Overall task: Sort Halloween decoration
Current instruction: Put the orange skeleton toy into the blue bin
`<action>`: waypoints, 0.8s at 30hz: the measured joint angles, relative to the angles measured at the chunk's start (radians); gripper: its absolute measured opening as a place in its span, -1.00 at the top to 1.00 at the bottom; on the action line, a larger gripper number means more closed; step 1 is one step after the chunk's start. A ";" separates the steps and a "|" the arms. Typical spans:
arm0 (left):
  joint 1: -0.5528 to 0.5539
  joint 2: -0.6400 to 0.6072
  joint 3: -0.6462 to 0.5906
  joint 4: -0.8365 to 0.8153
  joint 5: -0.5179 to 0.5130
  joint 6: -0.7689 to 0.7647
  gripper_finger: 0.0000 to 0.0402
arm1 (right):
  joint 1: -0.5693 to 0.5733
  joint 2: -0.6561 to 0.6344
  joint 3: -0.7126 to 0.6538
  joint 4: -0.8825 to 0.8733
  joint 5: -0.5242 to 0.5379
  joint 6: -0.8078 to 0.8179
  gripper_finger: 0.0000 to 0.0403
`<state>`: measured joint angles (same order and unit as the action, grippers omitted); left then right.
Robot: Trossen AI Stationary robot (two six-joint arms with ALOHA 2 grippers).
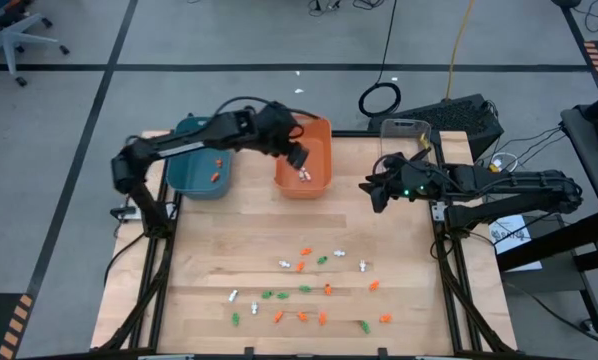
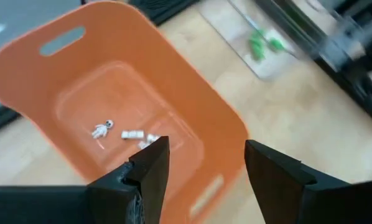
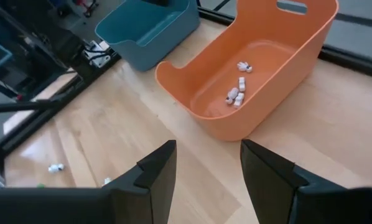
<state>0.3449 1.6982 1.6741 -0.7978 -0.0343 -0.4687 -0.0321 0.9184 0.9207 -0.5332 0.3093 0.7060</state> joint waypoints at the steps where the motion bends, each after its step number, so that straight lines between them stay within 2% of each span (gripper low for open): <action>1: -0.012 -0.025 0.000 -0.030 0.000 0.014 -0.02 | 0.000 0.000 0.000 0.004 0.000 0.020 0.20; 6: -0.096 -0.127 0.000 -0.192 -0.002 0.034 -0.02 | 0.012 0.000 0.000 0.045 -0.047 0.131 0.20; 10: -0.199 -0.179 0.000 -0.250 -0.009 0.082 -0.02 | 0.040 0.004 0.000 0.088 -0.052 0.193 0.20; 17: -0.383 -0.193 -0.024 -0.250 -0.061 0.084 -0.02 | 0.083 0.031 0.000 0.153 -0.051 0.253 0.20; 24: -0.521 -0.192 -0.189 -0.163 -0.090 0.016 -0.02 | 0.152 0.091 0.000 0.195 -0.050 0.315 0.20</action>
<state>-0.1763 1.5063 1.4846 -0.9604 -0.1245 -0.4529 0.1204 1.0092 0.9207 -0.3379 0.2592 1.0207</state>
